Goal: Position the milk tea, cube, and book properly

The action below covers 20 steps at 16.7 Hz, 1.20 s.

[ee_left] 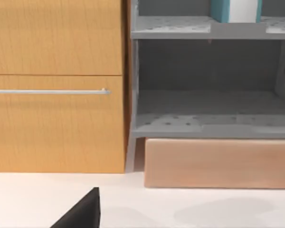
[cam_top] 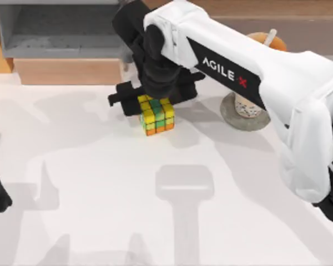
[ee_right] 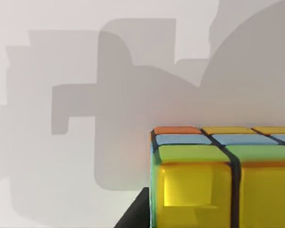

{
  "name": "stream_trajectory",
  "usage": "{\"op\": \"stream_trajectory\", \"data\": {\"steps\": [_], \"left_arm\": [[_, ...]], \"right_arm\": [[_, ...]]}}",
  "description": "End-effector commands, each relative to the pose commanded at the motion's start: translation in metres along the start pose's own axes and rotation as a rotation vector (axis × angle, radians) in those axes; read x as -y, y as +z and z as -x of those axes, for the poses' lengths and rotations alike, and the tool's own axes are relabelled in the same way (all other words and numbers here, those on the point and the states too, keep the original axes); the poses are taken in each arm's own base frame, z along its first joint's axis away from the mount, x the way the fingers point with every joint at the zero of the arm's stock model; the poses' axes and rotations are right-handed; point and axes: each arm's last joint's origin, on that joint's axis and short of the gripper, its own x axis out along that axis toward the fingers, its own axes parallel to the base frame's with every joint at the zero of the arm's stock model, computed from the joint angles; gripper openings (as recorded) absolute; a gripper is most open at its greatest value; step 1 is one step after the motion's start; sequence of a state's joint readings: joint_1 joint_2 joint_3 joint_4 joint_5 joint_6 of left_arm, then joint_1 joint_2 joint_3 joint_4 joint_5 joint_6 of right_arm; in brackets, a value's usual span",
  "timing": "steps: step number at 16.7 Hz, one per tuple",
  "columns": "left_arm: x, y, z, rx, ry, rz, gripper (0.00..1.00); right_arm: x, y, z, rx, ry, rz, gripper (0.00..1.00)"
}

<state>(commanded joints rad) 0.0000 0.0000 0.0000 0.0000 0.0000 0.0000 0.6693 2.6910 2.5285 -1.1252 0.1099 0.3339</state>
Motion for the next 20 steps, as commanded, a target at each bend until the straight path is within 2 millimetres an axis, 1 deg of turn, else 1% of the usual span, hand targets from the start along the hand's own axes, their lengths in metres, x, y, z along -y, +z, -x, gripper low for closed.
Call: {"op": "stream_trajectory", "data": {"steps": [5, 10, 17, 19, 20], "left_arm": [[0.0, 0.0, 0.0, 0.0, 0.0, 0.0, 1.0], [0.0, 0.0, 0.0, 0.0, 0.0, 0.0, 1.0], [0.0, 0.0, 0.0, 0.0, 0.0, 0.0, 1.0], [0.0, 0.0, 0.0, 0.0, 0.0, 0.0, 1.0], [0.0, 0.0, 0.0, 0.0, 0.0, 0.0, 1.0]], "right_arm": [[-0.001, 0.0, 0.002, -0.011, 0.0, -0.002, 0.0], [-0.002, 0.009, 0.028, 0.019, 0.007, -0.003, 0.0], [-0.002, 0.008, 0.03, 0.003, 0.003, 0.0, 0.0], [-0.004, 0.011, 0.038, 0.033, 0.02, 0.002, 0.0], [-0.006, 0.013, 0.047, 0.064, 0.037, 0.004, 0.0]]}}
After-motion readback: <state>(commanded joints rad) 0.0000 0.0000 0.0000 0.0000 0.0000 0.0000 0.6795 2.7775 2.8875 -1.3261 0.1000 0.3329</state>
